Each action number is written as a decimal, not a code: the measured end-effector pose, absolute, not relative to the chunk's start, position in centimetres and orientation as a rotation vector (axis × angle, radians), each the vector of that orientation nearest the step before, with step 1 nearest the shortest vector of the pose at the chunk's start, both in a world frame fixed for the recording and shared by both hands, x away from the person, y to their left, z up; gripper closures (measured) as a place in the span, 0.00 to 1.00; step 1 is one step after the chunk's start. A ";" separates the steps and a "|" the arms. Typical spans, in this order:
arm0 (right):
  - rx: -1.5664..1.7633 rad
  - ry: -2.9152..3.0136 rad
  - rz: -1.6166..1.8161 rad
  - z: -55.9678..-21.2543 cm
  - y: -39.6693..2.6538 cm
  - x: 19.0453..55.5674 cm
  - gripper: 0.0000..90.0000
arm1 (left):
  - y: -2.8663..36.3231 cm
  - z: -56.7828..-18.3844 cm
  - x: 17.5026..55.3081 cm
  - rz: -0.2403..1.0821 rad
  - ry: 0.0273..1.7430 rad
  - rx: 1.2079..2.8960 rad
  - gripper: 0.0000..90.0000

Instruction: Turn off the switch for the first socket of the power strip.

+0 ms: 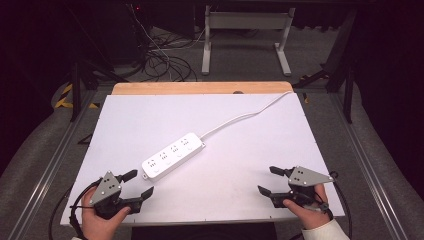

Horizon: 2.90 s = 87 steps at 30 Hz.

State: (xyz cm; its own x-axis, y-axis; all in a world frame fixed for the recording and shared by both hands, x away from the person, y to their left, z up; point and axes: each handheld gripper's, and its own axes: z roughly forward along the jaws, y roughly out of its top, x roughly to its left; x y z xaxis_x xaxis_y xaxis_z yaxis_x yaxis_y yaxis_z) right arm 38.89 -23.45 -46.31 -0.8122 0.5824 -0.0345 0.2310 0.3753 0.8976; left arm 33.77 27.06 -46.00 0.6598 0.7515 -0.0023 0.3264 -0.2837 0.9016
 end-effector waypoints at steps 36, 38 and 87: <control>0.710 2.296 1.397 -46.7 -23.2 39.0 0.30 | 26.9 -44.2 34.0 0.530 0.868 1.919 0.35; 0.709 2.297 1.396 -46.7 -23.2 39.0 0.30 | 26.8 -44.2 34.3 0.516 0.884 1.939 0.35; 0.722 2.321 1.390 -47.0 -23.2 39.1 0.30 | 22.0 -39.8 39.6 0.379 0.798 2.011 0.66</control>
